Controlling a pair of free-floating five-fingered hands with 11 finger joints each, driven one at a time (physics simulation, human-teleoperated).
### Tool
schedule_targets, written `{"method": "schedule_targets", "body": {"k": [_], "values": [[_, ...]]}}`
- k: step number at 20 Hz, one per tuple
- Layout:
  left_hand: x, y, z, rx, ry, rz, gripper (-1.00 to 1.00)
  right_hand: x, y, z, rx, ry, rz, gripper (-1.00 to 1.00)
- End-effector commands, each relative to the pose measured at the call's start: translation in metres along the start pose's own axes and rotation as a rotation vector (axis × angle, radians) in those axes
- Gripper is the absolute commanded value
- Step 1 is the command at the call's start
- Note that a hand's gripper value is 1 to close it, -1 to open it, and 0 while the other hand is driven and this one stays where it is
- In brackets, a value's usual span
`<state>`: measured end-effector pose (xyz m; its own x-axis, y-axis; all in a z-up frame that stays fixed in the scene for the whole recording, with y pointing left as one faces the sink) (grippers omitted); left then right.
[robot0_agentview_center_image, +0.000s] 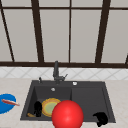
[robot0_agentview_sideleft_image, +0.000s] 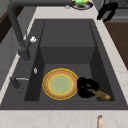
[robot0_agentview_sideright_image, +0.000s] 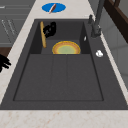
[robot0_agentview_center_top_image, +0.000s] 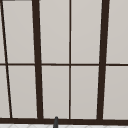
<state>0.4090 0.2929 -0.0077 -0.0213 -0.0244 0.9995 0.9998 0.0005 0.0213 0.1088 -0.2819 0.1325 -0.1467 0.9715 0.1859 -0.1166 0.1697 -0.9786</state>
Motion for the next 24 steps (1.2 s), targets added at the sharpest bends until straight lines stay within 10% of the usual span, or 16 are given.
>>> {"method": "schedule_targets", "body": {"k": [1,13,14,20,24], "values": [[-0.013,-0.005,-0.002,0.068,0.020,0.008,1.00,0.000,0.000,0.000,0.000,0.000,0.000,0.00],[-0.022,0.039,0.008,0.002,-0.025,-0.154,1.00,0.000,0.000,0.000,0.000,0.000,0.000,0.00],[-0.021,0.033,0.014,-0.007,-0.020,-0.143,-1.00,0.000,0.000,0.000,0.000,0.000,0.000,0.00],[-0.016,-0.004,0.035,-0.024,0.041,-0.066,-1.00,0.000,0.000,0.000,0.000,0.000,0.000,0.00],[-0.037,-0.015,0.042,-0.058,0.014,-0.168,-1.00,0.000,0.000,0.000,0.000,0.000,0.000,0.00]]}}
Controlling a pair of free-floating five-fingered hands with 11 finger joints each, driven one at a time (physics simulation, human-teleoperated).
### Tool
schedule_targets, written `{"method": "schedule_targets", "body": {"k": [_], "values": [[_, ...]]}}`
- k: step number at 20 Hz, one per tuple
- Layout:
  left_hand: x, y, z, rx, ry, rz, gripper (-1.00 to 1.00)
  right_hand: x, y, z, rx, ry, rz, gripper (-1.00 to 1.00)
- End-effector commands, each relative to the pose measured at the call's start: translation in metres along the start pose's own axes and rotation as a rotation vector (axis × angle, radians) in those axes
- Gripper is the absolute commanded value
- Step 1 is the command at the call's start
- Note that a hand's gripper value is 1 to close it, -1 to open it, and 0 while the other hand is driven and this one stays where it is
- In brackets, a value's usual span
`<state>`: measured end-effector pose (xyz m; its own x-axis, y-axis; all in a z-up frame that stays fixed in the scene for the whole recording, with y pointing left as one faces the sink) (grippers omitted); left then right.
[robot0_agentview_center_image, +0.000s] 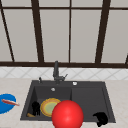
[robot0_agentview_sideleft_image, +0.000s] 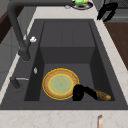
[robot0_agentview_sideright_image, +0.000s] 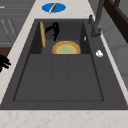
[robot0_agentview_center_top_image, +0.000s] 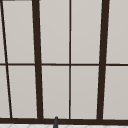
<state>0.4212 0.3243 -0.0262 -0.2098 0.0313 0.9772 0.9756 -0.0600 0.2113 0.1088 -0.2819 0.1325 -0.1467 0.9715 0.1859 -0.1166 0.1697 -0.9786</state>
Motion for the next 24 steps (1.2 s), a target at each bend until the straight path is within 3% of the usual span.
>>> {"method": "schedule_targets", "body": {"k": [1,2,3,7,8,10,12,14,15,16,17,21,24], "values": [[-0.021,-0.032,0.001,-0.009,0.038,-0.047,-1.00,0.000,0.000,0.000,0.000,0.000,0.000,0.00],[-0.017,-0.023,0.001,-0.034,0.012,-0.125,-1.00,0.000,0.000,0.000,0.000,0.000,0.000,0.00],[-0.011,-0.011,0.001,-0.062,-0.001,-0.166,-1.00,0.000,0.000,0.000,0.000,0.000,0.000,0.00],[-0.010,-0.008,0.001,-0.104,-0.010,-0.229,-1.00,0.000,0.000,0.000,0.000,0.000,0.000,0.00],[-0.013,-0.016,0.002,-0.098,-0.009,-0.249,-1.00,0.000,0.000,0.000,0.000,0.000,0.000,0.00],[-0.037,-0.045,0.008,-0.104,-0.011,-0.224,-1.00,0.000,0.000,0.000,0.000,0.000,0.000,0.00],[-0.043,-0.039,0.012,-0.122,-0.018,-0.232,-1.00,0.000,0.000,0.000,0.000,0.000,0.000,0.00],[-0.037,-0.034,0.017,-0.102,-0.046,-0.189,-1.00,0.000,0.000,0.000,0.000,0.000,0.000,0.00],[-0.032,-0.030,0.018,-0.097,-0.065,-0.186,-1.00,0.000,0.000,0.000,0.000,0.000,0.000,0.00],[-0.025,-0.032,0.011,-0.100,-0.053,-0.229,-1.00,0.000,0.000,0.000,0.000,0.000,0.000,0.00],[-0.026,-0.032,0.011,-0.095,-0.070,-0.227,-1.00,0.000,0.000,0.000,0.000,0.000,0.000,0.00],[-0.029,-0.031,0.010,-0.098,-0.063,-0.204,-1.00,0.000,0.000,0.000,0.000,0.000,0.000,0.00],[-0.024,-0.032,0.011,-0.101,-0.058,-0.223,-1.00,0.000,0.000,0.000,0.000,0.000,0.000,0.00]]}}
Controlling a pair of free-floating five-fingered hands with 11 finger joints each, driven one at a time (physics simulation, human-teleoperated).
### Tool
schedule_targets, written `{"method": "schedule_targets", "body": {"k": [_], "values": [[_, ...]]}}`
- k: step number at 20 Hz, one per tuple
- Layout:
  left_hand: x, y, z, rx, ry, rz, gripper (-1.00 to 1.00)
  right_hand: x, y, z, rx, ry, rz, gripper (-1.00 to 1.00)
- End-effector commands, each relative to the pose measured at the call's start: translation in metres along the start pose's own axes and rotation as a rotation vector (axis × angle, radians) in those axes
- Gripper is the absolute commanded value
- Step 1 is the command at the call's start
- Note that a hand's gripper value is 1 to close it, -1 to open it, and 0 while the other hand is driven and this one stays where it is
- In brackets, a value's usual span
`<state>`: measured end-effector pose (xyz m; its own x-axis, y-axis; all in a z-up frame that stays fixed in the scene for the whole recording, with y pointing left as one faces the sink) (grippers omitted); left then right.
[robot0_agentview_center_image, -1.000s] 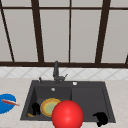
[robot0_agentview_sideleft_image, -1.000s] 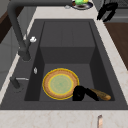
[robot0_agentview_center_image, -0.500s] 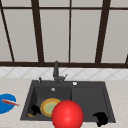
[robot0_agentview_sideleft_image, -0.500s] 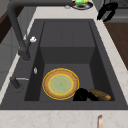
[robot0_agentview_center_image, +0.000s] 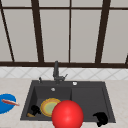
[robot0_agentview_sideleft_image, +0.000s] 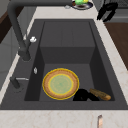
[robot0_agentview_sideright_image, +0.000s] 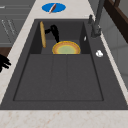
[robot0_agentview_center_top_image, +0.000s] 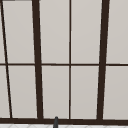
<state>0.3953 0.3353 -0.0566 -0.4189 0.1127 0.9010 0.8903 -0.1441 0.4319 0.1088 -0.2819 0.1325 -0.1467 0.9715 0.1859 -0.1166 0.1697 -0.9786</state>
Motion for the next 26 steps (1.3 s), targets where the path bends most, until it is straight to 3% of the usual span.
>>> {"method": "schedule_targets", "body": {"k": [1,4,7,9,11,18,19,20,21,22,23,26], "values": [[0.008,-0.007,0.006,0.012,0.001,0.017,-1.00,0.000,0.000,0.000,0.000,0.000,0.000,0.00],[0.029,-0.005,0.008,0.068,0.001,0.062,-1.00,0.000,0.000,0.000,0.000,0.000,0.000,0.00],[0.031,0.002,0.007,0.082,0.017,0.050,-1.00,0.000,0.000,0.000,0.000,0.000,0.000,0.00],[0.032,-0.001,0.004,0.070,0.025,0.044,-1.00,0.000,0.000,0.000,0.000,0.000,0.000,0.00],[0.029,-0.007,0.001,0.066,0.011,0.037,-1.00,0.000,0.000,0.000,0.000,0.000,0.000,0.00],[0.023,-0.011,-0.002,0.052,0.001,0.063,-1.00,0.000,0.000,0.000,0.000,0.000,0.000,0.00],[0.022,-0.011,0.001,0.040,-0.009,0.068,-1.00,0.000,0.000,0.000,0.000,0.000,0.000,0.00],[0.017,-0.011,0.018,0.027,-0.045,0.019,-1.00,0.000,0.000,0.000,0.000,0.000,0.000,0.00],[0.020,-0.007,0.021,0.070,-0.059,0.008,-1.00,0.000,0.000,0.000,0.000,0.000,0.000,0.00],[0.007,-0.003,0.031,0.045,-0.116,0.001,-1.00,0.000,0.000,0.000,0.000,0.000,0.000,0.00],[0.003,-0.004,0.032,0.050,-0.136,-0.026,-1.00,0.000,0.000,0.000,0.000,0.000,0.000,0.00],[-0.016,0.004,0.025,0.074,-0.145,-0.052,-1.00,0.000,0.000,0.000,0.000,0.000,0.000,0.00]]}}
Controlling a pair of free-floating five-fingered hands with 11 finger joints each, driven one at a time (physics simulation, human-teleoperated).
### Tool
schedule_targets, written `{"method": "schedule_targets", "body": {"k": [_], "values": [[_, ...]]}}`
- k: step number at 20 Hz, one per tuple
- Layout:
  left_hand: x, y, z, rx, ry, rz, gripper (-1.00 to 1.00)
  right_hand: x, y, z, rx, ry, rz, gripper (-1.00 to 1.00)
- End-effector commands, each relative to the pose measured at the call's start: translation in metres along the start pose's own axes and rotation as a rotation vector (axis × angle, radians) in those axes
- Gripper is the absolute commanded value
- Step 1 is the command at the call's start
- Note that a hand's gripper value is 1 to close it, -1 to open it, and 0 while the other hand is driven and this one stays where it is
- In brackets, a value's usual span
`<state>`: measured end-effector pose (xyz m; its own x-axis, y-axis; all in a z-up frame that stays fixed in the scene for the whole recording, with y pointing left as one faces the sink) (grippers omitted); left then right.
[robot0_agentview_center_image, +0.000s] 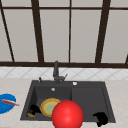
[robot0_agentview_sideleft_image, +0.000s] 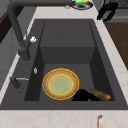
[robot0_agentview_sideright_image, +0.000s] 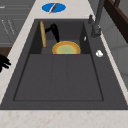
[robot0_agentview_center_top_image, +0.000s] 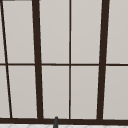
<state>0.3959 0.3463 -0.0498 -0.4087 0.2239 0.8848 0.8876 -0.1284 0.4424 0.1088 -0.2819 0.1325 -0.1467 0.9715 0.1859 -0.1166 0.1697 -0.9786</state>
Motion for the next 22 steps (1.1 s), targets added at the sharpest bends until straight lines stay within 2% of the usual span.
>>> {"method": "schedule_targets", "body": {"k": [1,2,4,5,6,7,8,12,15,16,18,19,20,21,22], "values": [[-0.027,-0.002,0.014,0.048,-0.044,-0.044,-1.00,0.000,0.000,0.000,0.000,0.000,0.000,0.00],[-0.030,-0.015,0.008,0.037,-0.053,-0.016,-1.00,0.000,0.000,0.000,0.000,0.000,0.000,0.00],[-0.027,-0.046,0.006,0.020,-0.034,-0.015,-1.00,0.000,0.000,0.000,0.000,0.000,0.000,0.00],[-0.025,-0.050,0.008,0.010,-0.038,-0.039,-1.00,0.000,0.000,0.000,0.000,0.000,0.000,0.00],[-0.022,-0.052,0.001,-0.007,-0.023,-0.034,-1.00,0.000,0.000,0.000,0.000,0.000,0.000,0.00],[-0.011,-0.048,-0.006,-0.019,-0.010,-0.005,-1.00,0.000,0.000,0.000,0.000,0.000,0.000,0.00],[-0.001,-0.043,-0.007,-0.023,-0.012,0.008,-1.00,0.000,0.000,0.000,0.000,0.000,0.000,0.00],[0.005,-0.037,-0.008,-0.010,-0.005,-0.044,-1.00,0.000,0.000,0.000,0.000,0.000,0.000,0.00],[0.008,-0.040,-0.009,-0.029,-0.004,-0.055,-1.00,0.000,0.000,0.000,0.000,0.000,0.000,0.00],[0.010,-0.040,-0.010,-0.033,-0.001,-0.077,-1.00,0.000,0.000,0.000,0.000,0.000,0.000,0.00],[0.018,-0.053,-0.021,-0.090,0.026,-0.167,-1.00,0.000,0.000,0.000,0.000,0.000,0.000,0.00],[0.020,-0.056,-0.020,-0.114,0.020,-0.209,-1.00,0.000,0.000,0.000,0.000,0.000,0.000,0.00],[0.019,-0.050,-0.015,-0.126,0.008,-0.274,-1.00,0.000,0.000,0.000,0.000,0.000,0.000,0.00],[0.014,-0.037,-0.008,-0.135,0.005,-0.283,-1.00,0.000,0.000,0.000,0.000,0.000,0.000,0.00],[0.013,-0.032,-0.007,-0.141,0.000,-0.283,-1.00,0.000,0.000,0.000,0.000,0.000,0.000,0.00]]}}
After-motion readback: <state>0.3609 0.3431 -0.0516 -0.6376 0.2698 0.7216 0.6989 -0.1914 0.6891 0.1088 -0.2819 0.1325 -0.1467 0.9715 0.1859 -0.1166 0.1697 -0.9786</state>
